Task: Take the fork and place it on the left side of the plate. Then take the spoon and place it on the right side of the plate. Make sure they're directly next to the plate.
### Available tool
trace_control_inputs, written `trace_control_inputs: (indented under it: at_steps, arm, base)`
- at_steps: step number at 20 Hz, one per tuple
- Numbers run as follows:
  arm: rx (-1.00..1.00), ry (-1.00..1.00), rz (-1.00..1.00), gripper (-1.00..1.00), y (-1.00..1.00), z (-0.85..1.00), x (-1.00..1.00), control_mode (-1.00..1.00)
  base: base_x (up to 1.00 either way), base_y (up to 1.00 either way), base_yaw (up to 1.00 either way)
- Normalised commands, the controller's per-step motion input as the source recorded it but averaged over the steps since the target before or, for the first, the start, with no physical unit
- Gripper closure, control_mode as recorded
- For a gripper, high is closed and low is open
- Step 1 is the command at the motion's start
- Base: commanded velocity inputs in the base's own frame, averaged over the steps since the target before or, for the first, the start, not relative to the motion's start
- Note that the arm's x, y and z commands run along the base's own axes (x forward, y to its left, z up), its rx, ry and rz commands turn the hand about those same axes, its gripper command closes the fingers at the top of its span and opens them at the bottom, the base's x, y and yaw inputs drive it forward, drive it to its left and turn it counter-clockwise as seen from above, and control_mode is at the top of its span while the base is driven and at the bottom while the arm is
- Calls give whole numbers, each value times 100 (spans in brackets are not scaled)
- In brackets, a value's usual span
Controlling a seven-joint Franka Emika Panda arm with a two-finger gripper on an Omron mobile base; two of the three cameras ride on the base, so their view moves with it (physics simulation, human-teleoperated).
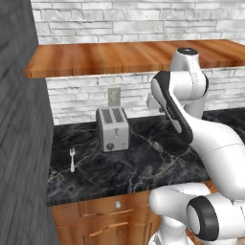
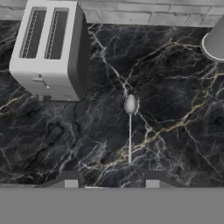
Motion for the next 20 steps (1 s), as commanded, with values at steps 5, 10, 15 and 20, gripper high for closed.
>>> trace_control_inputs:
  at_steps: [5, 10, 15, 20]
  arm:
    - [0, -1, 0, -100, 0, -9, 0, -100]
    - [0, -5, 0, -100, -6, -27, 0, -100]
    - [0, -1, 0, -100, -22, -39, -3, -100]
    - [0, 0, 0, -100, -26, -43, -6, -100]
  base:
    - [0, 0, 0]
    - [0, 0, 0]
    - [0, 0, 0]
    - [0, 0, 0]
